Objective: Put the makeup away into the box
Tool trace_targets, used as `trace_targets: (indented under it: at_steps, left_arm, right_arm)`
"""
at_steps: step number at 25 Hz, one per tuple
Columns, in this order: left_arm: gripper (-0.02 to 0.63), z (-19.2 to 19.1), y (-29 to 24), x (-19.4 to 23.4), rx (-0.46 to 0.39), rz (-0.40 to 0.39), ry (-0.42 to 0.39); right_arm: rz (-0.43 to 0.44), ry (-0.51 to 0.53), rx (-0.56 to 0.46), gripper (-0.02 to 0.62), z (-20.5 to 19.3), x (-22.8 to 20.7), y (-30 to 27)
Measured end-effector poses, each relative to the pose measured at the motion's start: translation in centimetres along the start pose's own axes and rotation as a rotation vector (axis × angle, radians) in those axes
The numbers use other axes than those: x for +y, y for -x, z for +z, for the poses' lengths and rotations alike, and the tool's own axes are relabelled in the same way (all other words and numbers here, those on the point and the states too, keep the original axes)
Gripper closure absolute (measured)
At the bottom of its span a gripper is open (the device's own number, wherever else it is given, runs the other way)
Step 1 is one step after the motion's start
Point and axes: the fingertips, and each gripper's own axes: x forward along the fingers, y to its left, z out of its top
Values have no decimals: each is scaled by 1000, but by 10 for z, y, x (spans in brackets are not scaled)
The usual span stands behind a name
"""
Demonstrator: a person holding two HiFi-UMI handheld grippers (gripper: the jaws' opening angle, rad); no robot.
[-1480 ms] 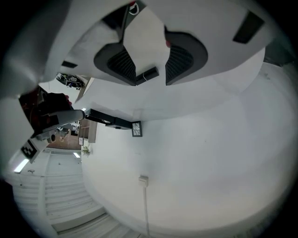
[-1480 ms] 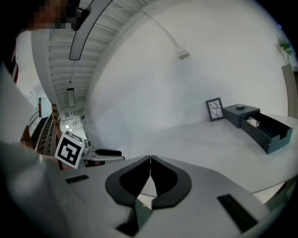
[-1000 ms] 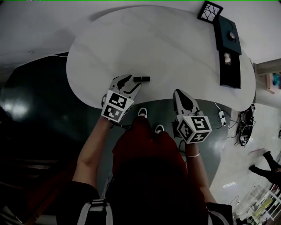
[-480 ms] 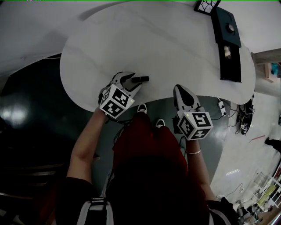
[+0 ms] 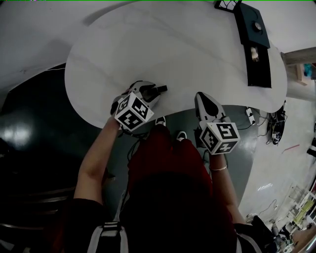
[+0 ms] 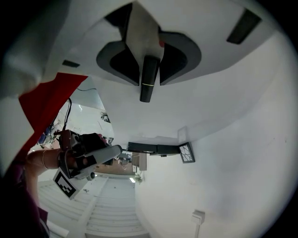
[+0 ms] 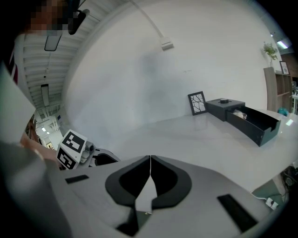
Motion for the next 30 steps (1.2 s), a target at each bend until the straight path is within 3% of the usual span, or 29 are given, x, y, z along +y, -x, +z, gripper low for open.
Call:
trace_targets:
  at_steps: [4,11,18,25,30]
  left_arm:
    - [486,2,-1,-4,8,-10,-18]
    - [494,7,0,-6,1,-6,-16]
    - [494,39,-9,-8,-30,-22,-43]
    - [495,71,-34,-21,-60,-60,-76]
    - [496,104,-43,-28,-99,-47,-82]
  right_arm:
    - [-16,-3,-5,580,2,-1,1]
    - [-48,-10,-16,580,1,-2,9]
    - [-99,-26,-36,580,1,-9,20]
    - [-170,-62,-70,580,0,-38,42]
    - [-187,-83,-84,580,0,-62,61]
